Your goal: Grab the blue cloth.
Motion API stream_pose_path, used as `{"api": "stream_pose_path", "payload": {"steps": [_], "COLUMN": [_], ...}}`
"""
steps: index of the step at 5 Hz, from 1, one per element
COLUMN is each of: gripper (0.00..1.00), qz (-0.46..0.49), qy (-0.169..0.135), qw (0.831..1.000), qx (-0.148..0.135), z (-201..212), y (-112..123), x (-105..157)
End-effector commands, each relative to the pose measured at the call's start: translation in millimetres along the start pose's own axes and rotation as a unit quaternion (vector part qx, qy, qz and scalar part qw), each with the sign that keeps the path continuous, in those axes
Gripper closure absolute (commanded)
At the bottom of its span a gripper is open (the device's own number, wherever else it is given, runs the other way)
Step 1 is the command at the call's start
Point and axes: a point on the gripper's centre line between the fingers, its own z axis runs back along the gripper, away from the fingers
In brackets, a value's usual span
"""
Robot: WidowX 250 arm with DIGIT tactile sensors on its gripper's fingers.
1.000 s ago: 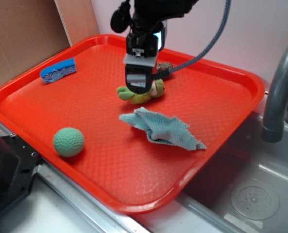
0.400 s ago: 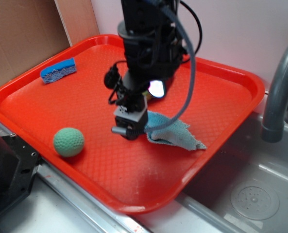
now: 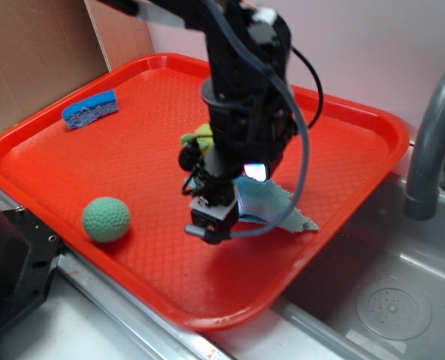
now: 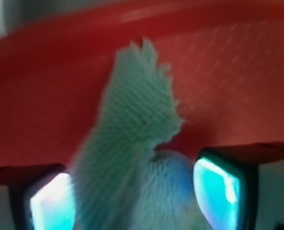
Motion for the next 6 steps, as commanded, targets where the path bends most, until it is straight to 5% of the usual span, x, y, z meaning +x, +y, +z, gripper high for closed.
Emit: {"api": "stream_pose_path", "payload": {"steps": [1,3,4,6], "gripper": [1.0,1.0,1.0,1.0], "qz": [-0.006,0.023,0.1,0.274], "qy": [-0.018,-0.031,-0.028,-0.041], "qw": [1.0,0.999,0.993,0.957], "qx": [0.007,0.013,0.053,0.089], "z": [2.9,11.9,50.1,127.5], "y": [1.3,-1.7,-8.2,-18.5], "x": [5.9,-8.8,-39.7,-109.2]}}
